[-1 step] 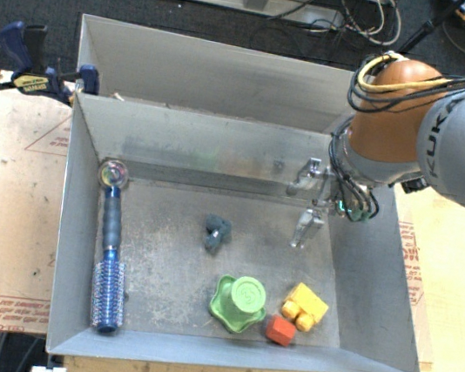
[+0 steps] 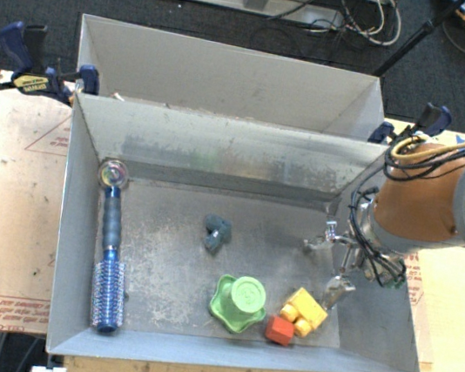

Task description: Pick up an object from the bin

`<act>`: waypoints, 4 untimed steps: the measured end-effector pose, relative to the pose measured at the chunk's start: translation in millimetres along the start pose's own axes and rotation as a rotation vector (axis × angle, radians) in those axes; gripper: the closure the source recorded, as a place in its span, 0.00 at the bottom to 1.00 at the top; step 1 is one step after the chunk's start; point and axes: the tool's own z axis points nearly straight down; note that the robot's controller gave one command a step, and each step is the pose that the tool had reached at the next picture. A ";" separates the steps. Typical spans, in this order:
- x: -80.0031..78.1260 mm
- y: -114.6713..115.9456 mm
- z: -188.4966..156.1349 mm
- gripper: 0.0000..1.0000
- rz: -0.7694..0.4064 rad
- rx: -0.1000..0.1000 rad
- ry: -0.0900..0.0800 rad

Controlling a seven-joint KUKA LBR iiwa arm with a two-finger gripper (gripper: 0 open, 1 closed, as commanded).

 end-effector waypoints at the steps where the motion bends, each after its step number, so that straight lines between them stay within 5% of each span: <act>1: 68.9 68.5 -27.6 0.00 -0.309 0.000 0.002; 2: 53.7 52.9 -25.7 0.00 -0.508 -0.005 0.011; 3: 46.2 69.2 -0.1 0.00 -0.714 -0.001 0.008; 4: 60.3 64.0 -0.9 0.00 -1.049 0.002 -0.006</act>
Offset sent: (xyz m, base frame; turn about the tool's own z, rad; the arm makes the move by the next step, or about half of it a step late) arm -0.0868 0.0487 0.0250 -0.3103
